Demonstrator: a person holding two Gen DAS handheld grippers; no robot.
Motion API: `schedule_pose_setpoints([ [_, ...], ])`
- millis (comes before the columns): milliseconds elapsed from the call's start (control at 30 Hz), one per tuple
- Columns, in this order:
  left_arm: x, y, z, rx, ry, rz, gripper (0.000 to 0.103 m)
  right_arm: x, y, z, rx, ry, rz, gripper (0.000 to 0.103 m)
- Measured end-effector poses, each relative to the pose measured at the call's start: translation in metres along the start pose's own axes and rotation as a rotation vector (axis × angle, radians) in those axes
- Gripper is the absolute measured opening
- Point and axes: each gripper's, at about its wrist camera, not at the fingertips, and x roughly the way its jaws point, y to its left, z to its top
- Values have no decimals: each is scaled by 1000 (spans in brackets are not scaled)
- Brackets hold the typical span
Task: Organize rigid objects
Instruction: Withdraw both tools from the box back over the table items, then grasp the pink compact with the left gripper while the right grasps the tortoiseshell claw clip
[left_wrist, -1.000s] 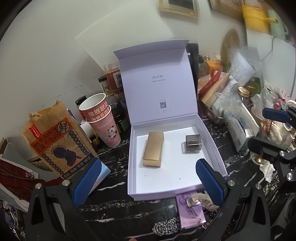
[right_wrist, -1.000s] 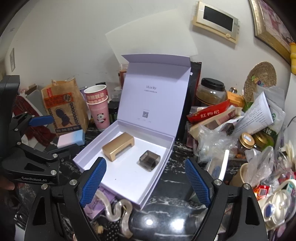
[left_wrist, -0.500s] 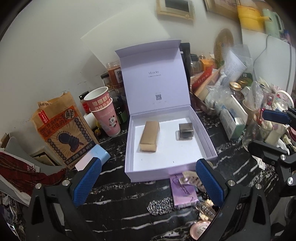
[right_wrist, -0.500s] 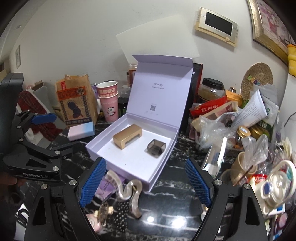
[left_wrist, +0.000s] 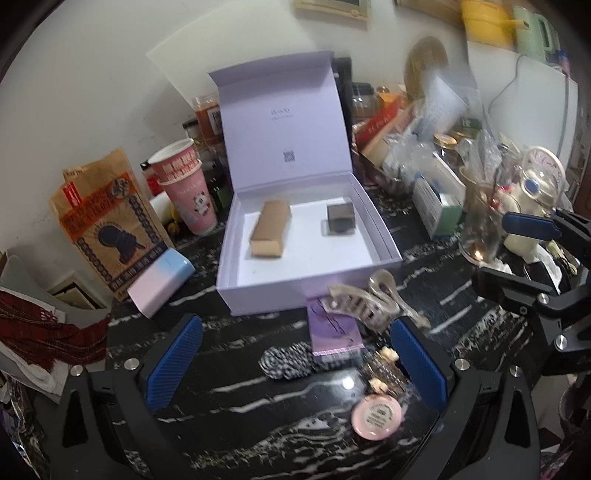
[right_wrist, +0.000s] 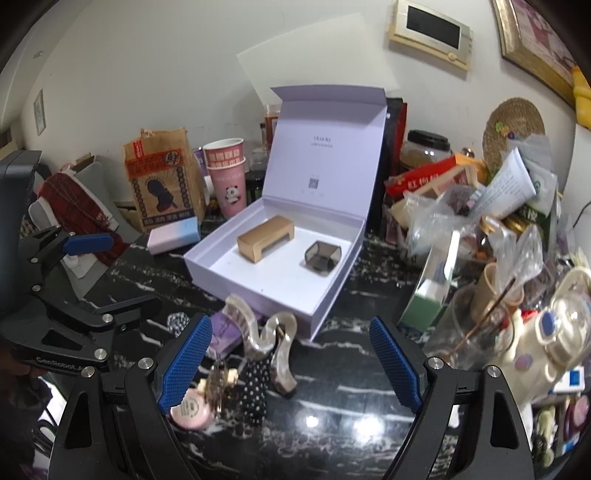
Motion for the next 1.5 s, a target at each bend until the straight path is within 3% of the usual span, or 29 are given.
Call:
schedule_pose_setpoints([
  [467,4,-20,-34,-26,41,-40,103,13,-10,-37,26,50,31,88],
  [1100,50,-39,-82,-37,129,-186,103,35,-14,-72,12,107,76,88],
  [1233,62,-40,-90,-47,170,-192,90,40,-14,-74,19,120,83,88],
  [1500,69,-37,-100,-94,184,-220,79,52,-11,-72,21,142,117,88],
])
